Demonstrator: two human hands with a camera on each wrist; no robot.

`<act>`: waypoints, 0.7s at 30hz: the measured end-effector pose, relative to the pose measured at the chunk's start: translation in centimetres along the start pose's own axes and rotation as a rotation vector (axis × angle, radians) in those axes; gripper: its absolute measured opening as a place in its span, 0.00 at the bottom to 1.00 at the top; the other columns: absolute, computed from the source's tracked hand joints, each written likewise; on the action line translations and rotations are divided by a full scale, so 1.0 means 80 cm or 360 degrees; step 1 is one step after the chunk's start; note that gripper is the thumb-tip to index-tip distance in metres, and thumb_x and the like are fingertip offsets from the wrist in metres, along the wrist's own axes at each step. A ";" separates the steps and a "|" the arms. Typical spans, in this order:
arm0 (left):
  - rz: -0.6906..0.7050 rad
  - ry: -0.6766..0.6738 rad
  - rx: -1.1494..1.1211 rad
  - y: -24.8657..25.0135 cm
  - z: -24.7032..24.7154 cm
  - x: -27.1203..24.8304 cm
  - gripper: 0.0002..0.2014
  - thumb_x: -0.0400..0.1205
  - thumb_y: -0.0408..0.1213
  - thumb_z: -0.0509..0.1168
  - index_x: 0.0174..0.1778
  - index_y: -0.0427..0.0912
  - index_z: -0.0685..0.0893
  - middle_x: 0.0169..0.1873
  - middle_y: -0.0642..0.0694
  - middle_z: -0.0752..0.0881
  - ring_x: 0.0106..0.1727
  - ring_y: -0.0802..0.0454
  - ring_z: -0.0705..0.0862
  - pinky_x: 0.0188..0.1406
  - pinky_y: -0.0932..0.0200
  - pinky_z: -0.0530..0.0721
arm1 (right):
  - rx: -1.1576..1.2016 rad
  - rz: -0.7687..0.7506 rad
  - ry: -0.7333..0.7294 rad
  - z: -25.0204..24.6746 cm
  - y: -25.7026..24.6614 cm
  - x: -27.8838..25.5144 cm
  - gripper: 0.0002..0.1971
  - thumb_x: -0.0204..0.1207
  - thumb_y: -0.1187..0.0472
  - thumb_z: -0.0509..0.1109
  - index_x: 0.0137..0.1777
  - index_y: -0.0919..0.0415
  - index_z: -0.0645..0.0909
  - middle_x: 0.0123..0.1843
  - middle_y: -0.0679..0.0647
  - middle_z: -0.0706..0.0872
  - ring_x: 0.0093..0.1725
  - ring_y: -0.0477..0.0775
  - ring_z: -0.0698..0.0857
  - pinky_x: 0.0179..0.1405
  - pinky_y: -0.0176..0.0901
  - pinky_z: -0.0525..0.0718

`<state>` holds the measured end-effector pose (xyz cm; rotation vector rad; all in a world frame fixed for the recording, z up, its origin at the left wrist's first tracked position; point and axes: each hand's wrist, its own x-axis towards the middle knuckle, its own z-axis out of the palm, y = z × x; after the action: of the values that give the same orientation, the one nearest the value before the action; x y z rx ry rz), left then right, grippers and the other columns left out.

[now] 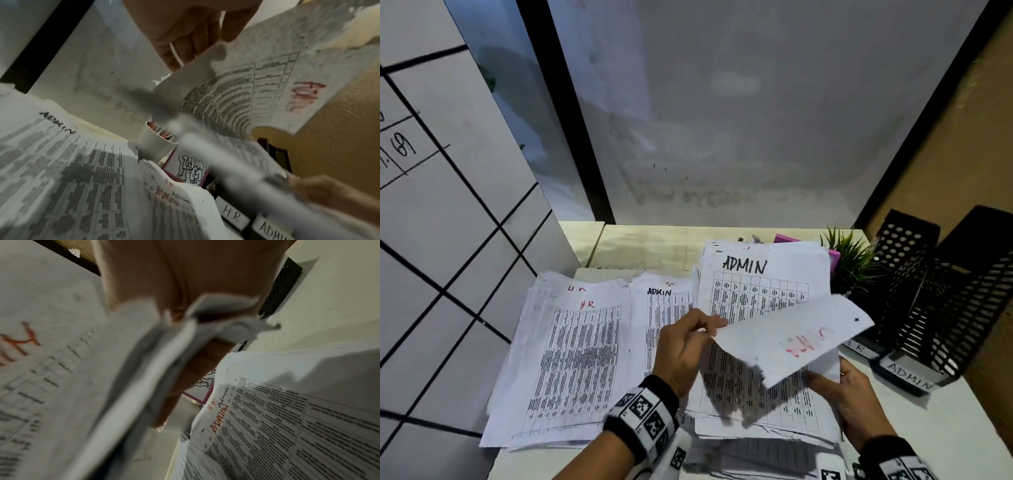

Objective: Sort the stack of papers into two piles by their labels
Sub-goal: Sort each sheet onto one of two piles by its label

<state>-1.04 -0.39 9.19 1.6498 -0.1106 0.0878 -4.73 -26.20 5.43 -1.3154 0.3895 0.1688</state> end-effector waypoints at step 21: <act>0.0005 0.0428 0.0533 -0.012 0.009 0.020 0.14 0.78 0.29 0.71 0.58 0.46 0.85 0.37 0.55 0.88 0.40 0.59 0.88 0.39 0.71 0.85 | 0.0063 0.0028 0.0014 -0.003 -0.001 -0.009 0.27 0.55 0.70 0.78 0.58 0.71 0.82 0.51 0.70 0.90 0.44 0.70 0.91 0.43 0.61 0.90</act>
<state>0.70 -1.09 8.38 1.9546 0.1129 0.3448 -5.42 -26.40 5.72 -1.2746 0.4101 0.1689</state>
